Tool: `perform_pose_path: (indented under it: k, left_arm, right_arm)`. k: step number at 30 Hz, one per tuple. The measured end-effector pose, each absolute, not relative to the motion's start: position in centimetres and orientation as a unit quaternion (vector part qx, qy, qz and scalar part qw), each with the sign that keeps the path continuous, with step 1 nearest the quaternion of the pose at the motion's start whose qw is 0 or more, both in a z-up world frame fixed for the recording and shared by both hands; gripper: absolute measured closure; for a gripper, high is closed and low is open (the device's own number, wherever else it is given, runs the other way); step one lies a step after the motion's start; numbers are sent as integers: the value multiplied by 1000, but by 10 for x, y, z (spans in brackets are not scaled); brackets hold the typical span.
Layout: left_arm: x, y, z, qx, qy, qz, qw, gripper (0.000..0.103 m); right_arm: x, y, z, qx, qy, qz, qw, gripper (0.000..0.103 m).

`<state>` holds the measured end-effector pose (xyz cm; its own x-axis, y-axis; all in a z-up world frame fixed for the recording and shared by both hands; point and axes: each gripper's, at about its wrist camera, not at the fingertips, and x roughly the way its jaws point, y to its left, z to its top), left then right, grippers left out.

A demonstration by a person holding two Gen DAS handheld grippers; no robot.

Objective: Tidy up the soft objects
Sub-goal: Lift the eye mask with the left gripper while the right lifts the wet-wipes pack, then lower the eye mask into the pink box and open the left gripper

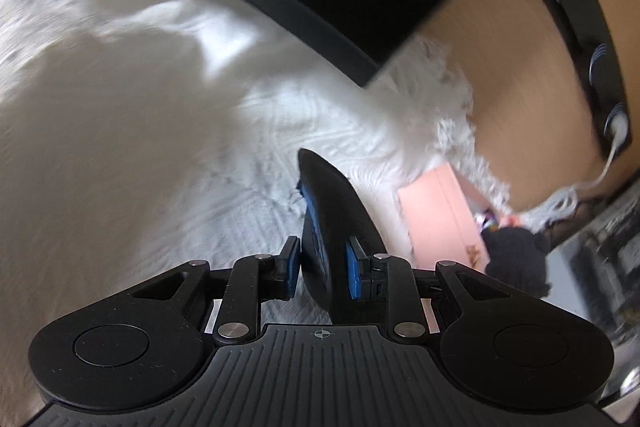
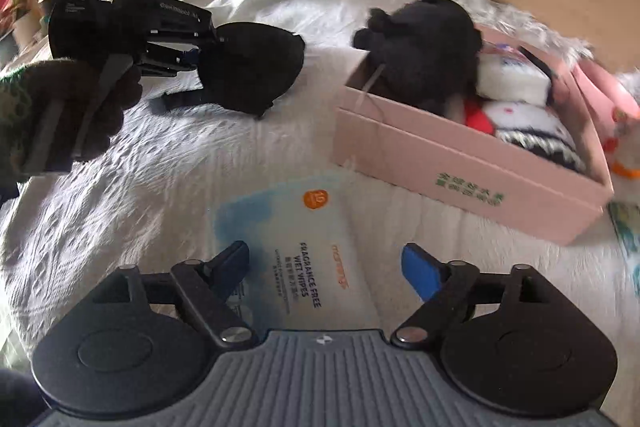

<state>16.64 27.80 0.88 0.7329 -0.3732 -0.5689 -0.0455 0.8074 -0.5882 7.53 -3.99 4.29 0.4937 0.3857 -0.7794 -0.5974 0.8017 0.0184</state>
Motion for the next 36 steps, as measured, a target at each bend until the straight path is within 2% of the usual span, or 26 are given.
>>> perform_pose_path:
  k: [6, 12, 16, 21, 28, 36]
  left_arm:
    - [183, 230, 31, -186, 354, -98, 911, 78]
    - [206, 198, 24, -151, 396, -115, 898, 78]
    - [206, 188, 30, -135, 397, -95, 903, 80]
    - [195, 164, 44, -57, 384, -90, 917, 81]
    - [176, 167, 60, -63, 387, -92, 915, 82]
    - [111, 197, 84, -118, 376, -85, 915, 82]
  right_arm:
    - [72, -44, 38, -110, 410, 273, 863, 11]
    - [81, -57, 27, -51, 429, 271, 860, 3]
    - [83, -65, 23, -30, 432, 285, 855, 0]
    - [76, -64, 20, -38, 421, 293, 858, 0]
    - [77, -66, 21, -45, 424, 306, 851, 0]
    - [72, -62, 21, -67, 422, 323, 845, 0]
